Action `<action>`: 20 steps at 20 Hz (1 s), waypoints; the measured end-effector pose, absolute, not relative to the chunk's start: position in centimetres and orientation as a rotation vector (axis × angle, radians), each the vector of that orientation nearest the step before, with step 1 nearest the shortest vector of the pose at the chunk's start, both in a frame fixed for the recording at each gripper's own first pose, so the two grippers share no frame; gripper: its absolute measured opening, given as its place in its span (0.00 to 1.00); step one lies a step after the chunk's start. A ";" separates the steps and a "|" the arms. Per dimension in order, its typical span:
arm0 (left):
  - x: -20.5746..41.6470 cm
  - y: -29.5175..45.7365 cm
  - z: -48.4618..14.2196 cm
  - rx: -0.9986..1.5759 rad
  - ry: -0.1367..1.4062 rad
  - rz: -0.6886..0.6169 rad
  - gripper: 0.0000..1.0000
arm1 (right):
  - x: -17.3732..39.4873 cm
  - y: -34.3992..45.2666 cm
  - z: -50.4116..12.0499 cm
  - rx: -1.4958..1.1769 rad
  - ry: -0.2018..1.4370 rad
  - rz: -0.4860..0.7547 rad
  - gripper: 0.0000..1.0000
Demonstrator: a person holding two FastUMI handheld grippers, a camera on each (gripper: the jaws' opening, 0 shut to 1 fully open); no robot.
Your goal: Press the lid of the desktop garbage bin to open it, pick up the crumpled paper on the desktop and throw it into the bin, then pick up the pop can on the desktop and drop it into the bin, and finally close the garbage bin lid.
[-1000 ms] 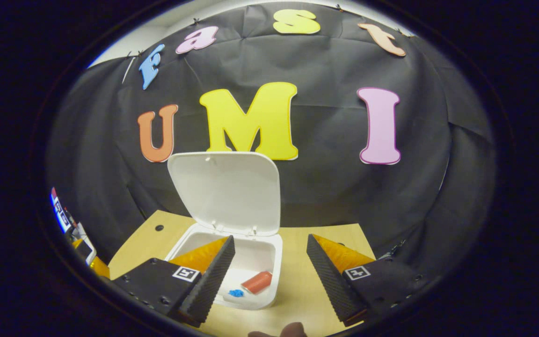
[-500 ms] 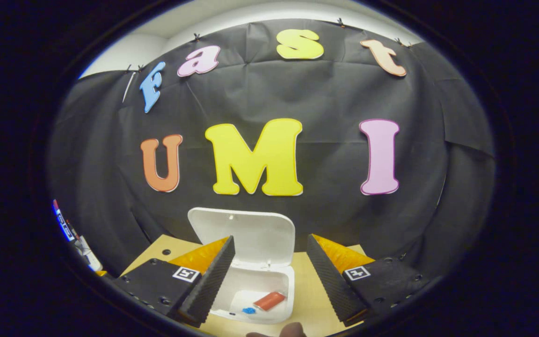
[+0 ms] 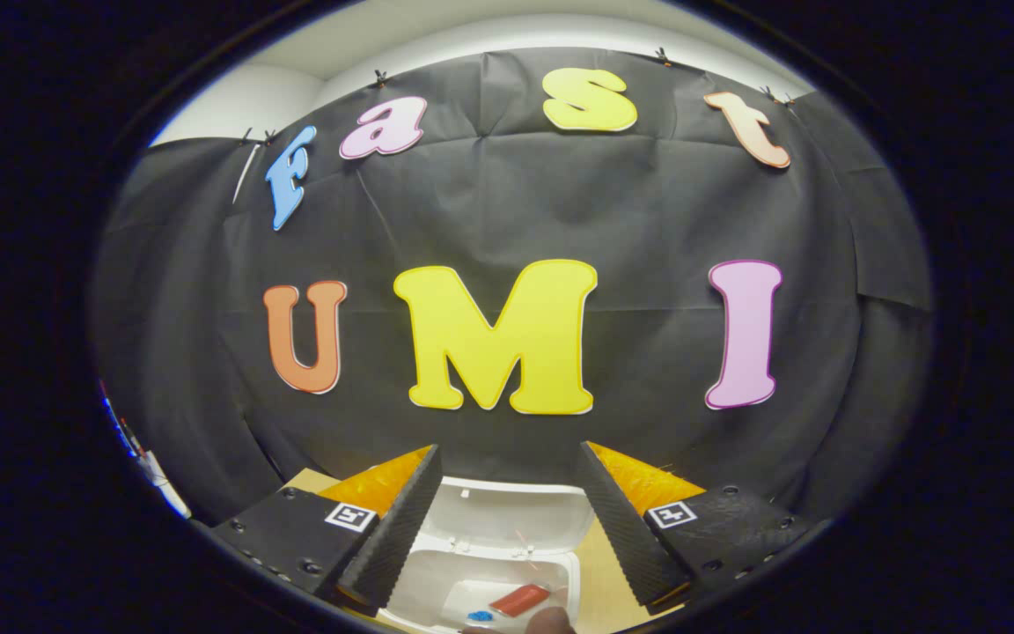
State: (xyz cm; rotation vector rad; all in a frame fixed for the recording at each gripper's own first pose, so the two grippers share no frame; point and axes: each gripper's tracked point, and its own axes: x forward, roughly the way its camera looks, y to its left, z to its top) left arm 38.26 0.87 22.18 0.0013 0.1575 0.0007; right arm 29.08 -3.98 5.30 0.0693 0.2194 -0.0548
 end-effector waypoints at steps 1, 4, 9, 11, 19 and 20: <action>38.4 1.1 22.0 0.002 0.161 0.006 0.98 | 29.7 -3.6 5.0 0.066 0.222 -0.051 0.96; 38.8 1.7 21.9 0.002 0.166 0.018 0.98 | 31.4 -2.8 4.4 0.070 0.243 -0.041 0.96; 39.1 2.0 21.7 0.000 0.172 0.021 0.98 | 32.0 -2.6 2.6 0.084 0.287 -0.044 0.96; 38.9 2.0 21.8 0.001 0.169 0.020 0.98 | 32.0 -2.7 2.2 0.096 0.303 -0.044 0.96; 37.4 2.5 22.5 -0.005 0.148 0.000 0.98 | 28.4 -2.4 1.2 0.114 0.339 -0.048 0.94; 37.2 2.4 22.5 -0.008 0.146 -0.005 0.98 | 27.7 -2.2 0.9 0.110 0.345 -0.043 0.96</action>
